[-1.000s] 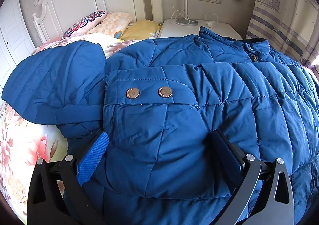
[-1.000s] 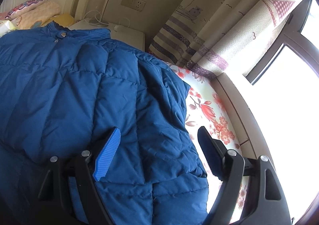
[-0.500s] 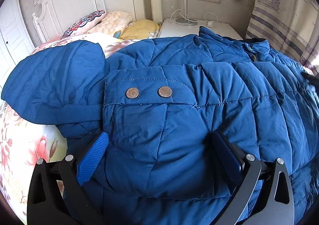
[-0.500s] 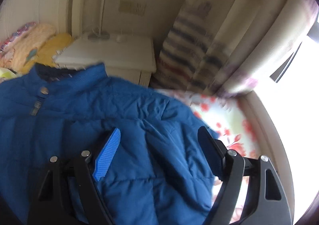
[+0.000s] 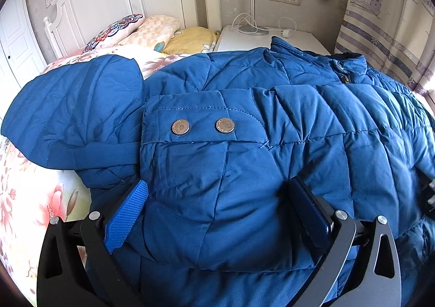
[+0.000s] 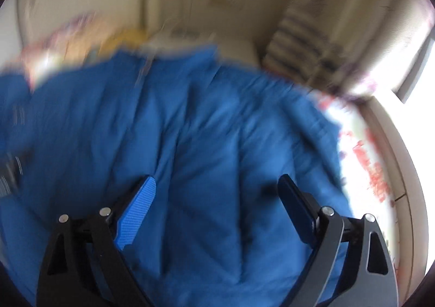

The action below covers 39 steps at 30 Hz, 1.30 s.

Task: Fold large clothes

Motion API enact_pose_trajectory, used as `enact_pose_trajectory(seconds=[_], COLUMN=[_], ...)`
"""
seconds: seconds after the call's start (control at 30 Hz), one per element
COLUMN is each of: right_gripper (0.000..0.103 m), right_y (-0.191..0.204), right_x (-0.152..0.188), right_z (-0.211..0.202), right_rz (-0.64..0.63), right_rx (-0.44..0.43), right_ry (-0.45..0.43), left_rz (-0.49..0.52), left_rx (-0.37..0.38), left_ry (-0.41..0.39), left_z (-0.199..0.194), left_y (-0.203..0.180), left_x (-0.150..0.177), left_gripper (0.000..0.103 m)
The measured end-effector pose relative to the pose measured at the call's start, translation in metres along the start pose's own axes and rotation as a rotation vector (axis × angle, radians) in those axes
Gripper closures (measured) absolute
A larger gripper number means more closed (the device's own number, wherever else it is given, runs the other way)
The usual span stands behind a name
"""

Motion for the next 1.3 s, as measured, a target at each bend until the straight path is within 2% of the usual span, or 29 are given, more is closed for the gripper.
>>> enact_pose_trajectory(seconds=[0.07,0.1,0.2,0.33,0.43,0.57,0.7,0.9,1.07,1.2,1.3], right_gripper=[0.012,0.012,0.012,0.012,0.012,0.012,0.012,0.012,0.012,0.011,0.011], right_y=[-0.004,-0.002,0.017,0.066,0.100,0.129,0.134,0.134,0.132,0.131,0.131], right_x=[-0.006,-0.009,-0.018,-0.017,-0.013,-0.003,0.005,0.009,0.011,0.012,0.012], right_z=[-0.007,-0.014,-0.051,-0.081,-0.086,-0.084,-0.075,-0.070,-0.067,-0.065,-0.064], right_rz=[0.019,0.013,-0.015,-0.124,-0.181,-0.235,-0.227,-0.213,-0.194,-0.190,-0.187], right_rx=[0.049,0.073,0.050,-0.003,-0.044,-0.096,-0.108,-0.123,-0.135,-0.137,-0.139], right_ry=[0.031,0.018,-0.084,-0.149,-0.163,-0.146,-0.121,-0.107,-0.095,-0.091,-0.089], left_rz=[-0.020,-0.034,-0.135,-0.212,-0.274,-0.335,-0.416,-0.551,-0.761,-0.846,-0.867], left_rx=[0.035,0.056,0.092,0.037,-0.038,-0.166,-0.225,-0.160,-0.070,-0.081,-0.118], left_ry=[0.004,0.007,-0.038,-0.112,-0.108,-0.080,-0.078,-0.105,-0.106,-0.141,-0.141], left_z=[-0.002,-0.006,-0.040,-0.089,-0.101,-0.098,-0.096,-0.080,-0.051,-0.033,-0.016], left_y=[0.005,0.009,0.040,0.098,0.153,0.221,0.276,0.310,0.345,0.362,0.368], left_x=[-0.002,-0.003,-0.014,-0.022,-0.013,0.001,0.005,0.001,-0.001,-0.012,-0.022], left_gripper=[0.004,0.004,0.004,0.004,0.004,0.004,0.004,0.004,0.004,0.004,0.005])
Point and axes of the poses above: each gripper's, at about its wrist camera, not at the fingertips, and z roughly the way its jaws point, y to its left, x to its underside, the point moved 2 cm from there along z, roughly the way its jaws point, and after that the axes turned 15 degrees about -y, right-handed, at the moved point
